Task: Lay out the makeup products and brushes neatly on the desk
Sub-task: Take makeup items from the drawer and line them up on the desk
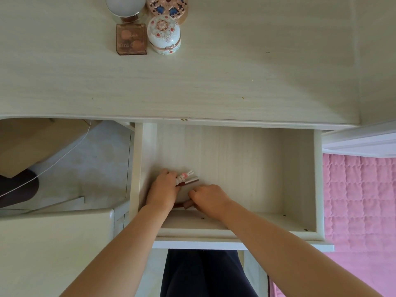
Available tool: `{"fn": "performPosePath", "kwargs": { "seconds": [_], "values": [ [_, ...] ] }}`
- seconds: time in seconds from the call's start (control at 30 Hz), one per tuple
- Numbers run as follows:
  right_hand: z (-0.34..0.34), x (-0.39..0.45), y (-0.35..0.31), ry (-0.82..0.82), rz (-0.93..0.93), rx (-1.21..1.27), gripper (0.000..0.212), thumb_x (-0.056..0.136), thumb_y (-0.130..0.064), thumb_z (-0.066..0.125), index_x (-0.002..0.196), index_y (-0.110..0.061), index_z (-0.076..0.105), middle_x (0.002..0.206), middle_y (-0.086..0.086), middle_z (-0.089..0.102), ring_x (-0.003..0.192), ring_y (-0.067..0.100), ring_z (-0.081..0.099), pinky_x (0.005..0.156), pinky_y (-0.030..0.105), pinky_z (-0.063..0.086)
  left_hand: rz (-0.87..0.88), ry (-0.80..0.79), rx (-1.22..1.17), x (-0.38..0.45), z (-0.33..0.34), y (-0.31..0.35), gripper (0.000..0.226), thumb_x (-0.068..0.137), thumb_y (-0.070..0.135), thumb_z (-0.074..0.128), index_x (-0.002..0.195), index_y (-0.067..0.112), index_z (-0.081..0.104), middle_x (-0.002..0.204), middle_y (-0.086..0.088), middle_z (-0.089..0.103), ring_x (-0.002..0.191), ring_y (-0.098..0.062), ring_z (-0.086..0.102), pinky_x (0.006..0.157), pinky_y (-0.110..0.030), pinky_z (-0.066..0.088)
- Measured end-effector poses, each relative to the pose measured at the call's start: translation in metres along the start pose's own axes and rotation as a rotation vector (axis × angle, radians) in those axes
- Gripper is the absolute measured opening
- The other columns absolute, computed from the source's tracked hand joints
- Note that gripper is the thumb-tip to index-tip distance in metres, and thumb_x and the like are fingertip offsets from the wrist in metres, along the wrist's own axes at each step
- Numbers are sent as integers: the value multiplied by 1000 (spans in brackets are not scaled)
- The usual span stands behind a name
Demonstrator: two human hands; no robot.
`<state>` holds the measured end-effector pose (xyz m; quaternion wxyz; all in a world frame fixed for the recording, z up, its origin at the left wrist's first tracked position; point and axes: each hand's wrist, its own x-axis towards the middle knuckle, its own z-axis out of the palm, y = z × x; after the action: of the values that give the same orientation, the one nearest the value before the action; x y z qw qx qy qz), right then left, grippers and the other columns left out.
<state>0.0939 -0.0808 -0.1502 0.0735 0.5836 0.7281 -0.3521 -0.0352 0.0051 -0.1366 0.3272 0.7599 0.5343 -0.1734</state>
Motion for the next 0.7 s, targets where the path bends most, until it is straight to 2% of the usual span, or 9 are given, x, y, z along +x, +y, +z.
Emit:
{"fn": "performPosePath", "kwargs": {
  "seconds": [0.2, 0.33, 0.5, 0.6, 0.63, 0.7],
  "values": [
    [-11, -16, 13, -29, 126, 194, 19, 84, -16, 60, 102, -8, 56, 108, 7, 51, 97, 26, 56, 71, 36, 49, -13, -11, -10, -1, -5, 4, 19, 92, 22, 61, 103, 7, 59, 105, -10, 55, 90, -27, 57, 70, -33, 43],
    [-19, -29, 22, -109, 192, 259, 23, 85, -20, 59, 105, -10, 54, 111, 5, 57, 100, 24, 57, 69, 30, 41, -66, -33, -117, -3, -11, 6, 16, 92, 22, 60, 97, 7, 56, 93, -11, 61, 81, -28, 59, 64, -34, 44],
    [-33, -51, 30, -202, 248, 332, 18, 91, -20, 52, 106, -9, 51, 91, 7, 56, 76, 21, 51, 65, 30, 40, -168, -29, -337, -9, -24, 5, 18, 92, 23, 57, 89, 6, 58, 77, -13, 63, 65, -29, 59, 54, -31, 43],
    [-40, -64, 33, -218, 299, 435, 7, 92, -18, 48, 96, -13, 49, 86, 6, 54, 72, 21, 51, 58, 29, 38, -193, -36, -479, -19, -37, 12, 17, 93, 17, 57, 84, 2, 57, 66, -8, 59, 53, -18, 52, 42, -15, 38],
    [-44, -68, 32, -221, 315, 462, 5, 92, -18, 47, 95, -14, 48, 86, 5, 53, 73, 21, 50, 57, 27, 37, -202, -44, -538, -22, -41, 15, 15, 93, 15, 57, 86, 1, 58, 68, -9, 61, 52, -17, 52, 41, -13, 36],
    [-52, -76, 30, -204, 334, 511, 4, 93, -19, 46, 94, -15, 48, 87, 2, 52, 76, 19, 50, 60, 27, 37, -212, -61, -631, -29, -48, 18, 14, 92, 17, 59, 90, 4, 61, 77, -14, 67, 57, -18, 54, 52, -21, 41]
  ]
}}
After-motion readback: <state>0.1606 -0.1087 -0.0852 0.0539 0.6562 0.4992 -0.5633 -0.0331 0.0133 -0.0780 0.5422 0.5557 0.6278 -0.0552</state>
